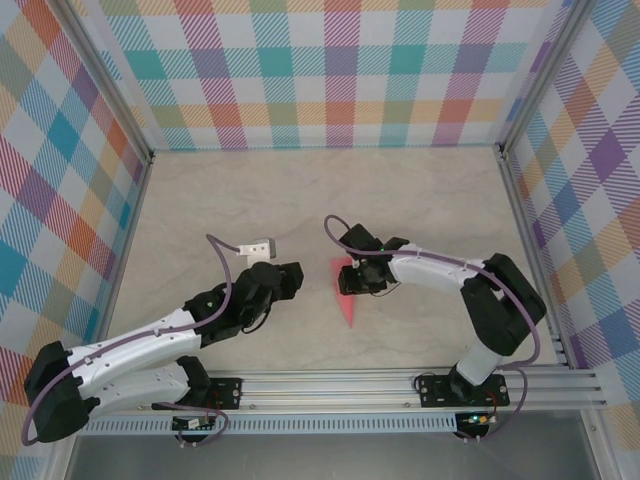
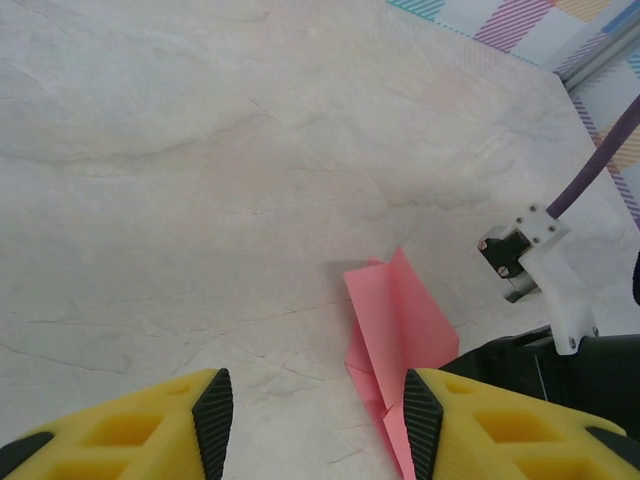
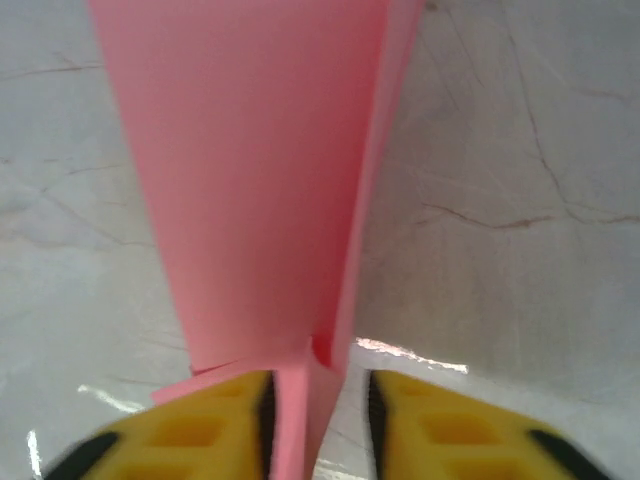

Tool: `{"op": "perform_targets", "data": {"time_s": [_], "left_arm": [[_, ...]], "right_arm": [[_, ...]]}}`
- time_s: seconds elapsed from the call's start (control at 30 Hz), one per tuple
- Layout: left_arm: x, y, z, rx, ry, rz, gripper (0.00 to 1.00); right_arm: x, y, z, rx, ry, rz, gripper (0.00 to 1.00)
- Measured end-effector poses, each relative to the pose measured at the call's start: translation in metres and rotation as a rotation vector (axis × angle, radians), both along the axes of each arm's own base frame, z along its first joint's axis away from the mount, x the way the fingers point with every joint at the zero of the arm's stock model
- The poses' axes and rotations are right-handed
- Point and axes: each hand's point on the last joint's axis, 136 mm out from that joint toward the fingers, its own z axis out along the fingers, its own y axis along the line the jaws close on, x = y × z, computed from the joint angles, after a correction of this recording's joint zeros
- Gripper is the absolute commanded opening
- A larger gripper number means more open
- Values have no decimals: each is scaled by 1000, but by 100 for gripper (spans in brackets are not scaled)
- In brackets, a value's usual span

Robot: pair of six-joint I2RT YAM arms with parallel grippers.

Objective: Fold a paper plane with a square sheet of paper (fold left side to right side)
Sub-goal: Pick up the paper plane at the center of the table, then place the paper plane at the center of the table.

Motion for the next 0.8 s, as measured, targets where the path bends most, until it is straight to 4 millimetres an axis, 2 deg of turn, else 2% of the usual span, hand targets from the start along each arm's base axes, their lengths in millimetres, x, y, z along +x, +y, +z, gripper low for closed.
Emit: {"op": "perform_targets", "data": {"time_s": [0.07, 0.1, 0.23, 0.37, 0.43, 0.53, 0.6, 0.63, 0.7, 0.8], "left_arm": [[-1, 4, 2, -7, -8, 11, 52], [-1, 6, 3, -11, -12, 16, 52], [-2, 11, 7, -16, -25, 30, 52], [-3, 15, 7, -5, -27, 41, 53], [-3, 16, 8, -7, -30, 43, 53], [-3, 18, 11, -10, -36, 48, 54], [-3, 18, 10, -9, -35, 48, 54], [-3, 18, 10, -6, -33, 48, 54], [-4, 19, 8, 0, -29, 48, 54], [-4, 19, 8, 0, -29, 47, 55]], "right_arm": [[0, 2, 2, 0, 0, -2, 2], [1, 5, 6, 12, -7, 0, 0], [3, 21, 32, 125, -49, 25, 0], [-1, 34, 65, 323, -100, 56, 0], [-2, 33, 69, 404, -101, 49, 1], [2, 19, 51, 458, -53, -2, 3], [2, 8, 28, 453, -3, -41, 6], [1, 2, 17, 440, 22, -60, 10], [-2, -11, -1, 398, 61, -91, 24], [-4, -26, -6, 319, 62, -112, 39]]}}
